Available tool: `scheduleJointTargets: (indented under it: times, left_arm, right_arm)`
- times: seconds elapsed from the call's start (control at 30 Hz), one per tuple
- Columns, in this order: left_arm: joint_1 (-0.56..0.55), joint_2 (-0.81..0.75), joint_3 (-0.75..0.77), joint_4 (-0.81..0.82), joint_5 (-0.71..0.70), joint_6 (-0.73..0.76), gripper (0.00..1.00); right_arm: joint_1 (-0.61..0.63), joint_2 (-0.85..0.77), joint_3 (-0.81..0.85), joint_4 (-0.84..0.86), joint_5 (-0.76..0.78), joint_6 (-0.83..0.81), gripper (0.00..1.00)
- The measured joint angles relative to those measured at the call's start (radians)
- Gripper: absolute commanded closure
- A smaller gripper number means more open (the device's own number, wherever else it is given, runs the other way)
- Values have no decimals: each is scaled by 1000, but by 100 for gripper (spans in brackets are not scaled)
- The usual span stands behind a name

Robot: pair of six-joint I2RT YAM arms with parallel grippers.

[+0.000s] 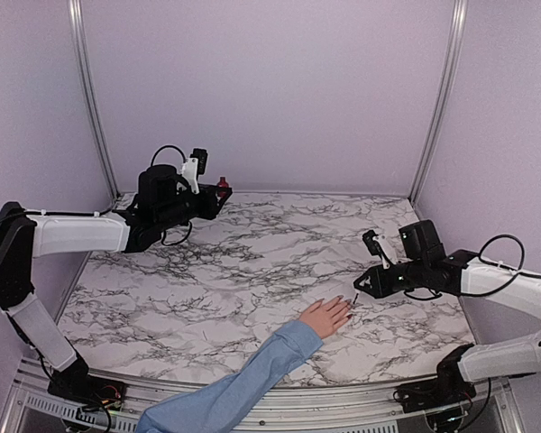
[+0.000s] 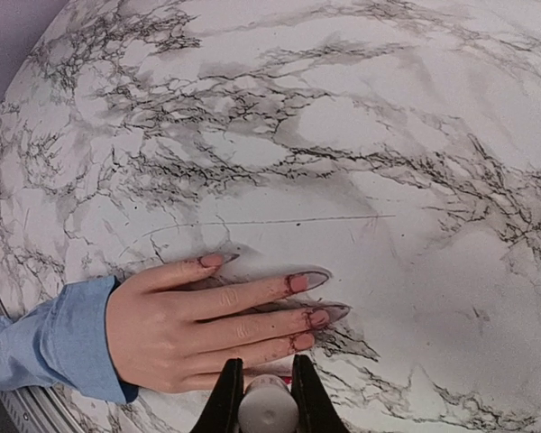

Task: Paint the nails
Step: Paint the hand on the nail.

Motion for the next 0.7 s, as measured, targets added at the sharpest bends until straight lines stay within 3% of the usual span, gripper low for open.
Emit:
scheduleJointTargets:
  times: [0.7]
  left_arm:
    - [5,10,18,0,11,1,100]
  right_arm:
    - [1,29,-61,83,-20,44,100]
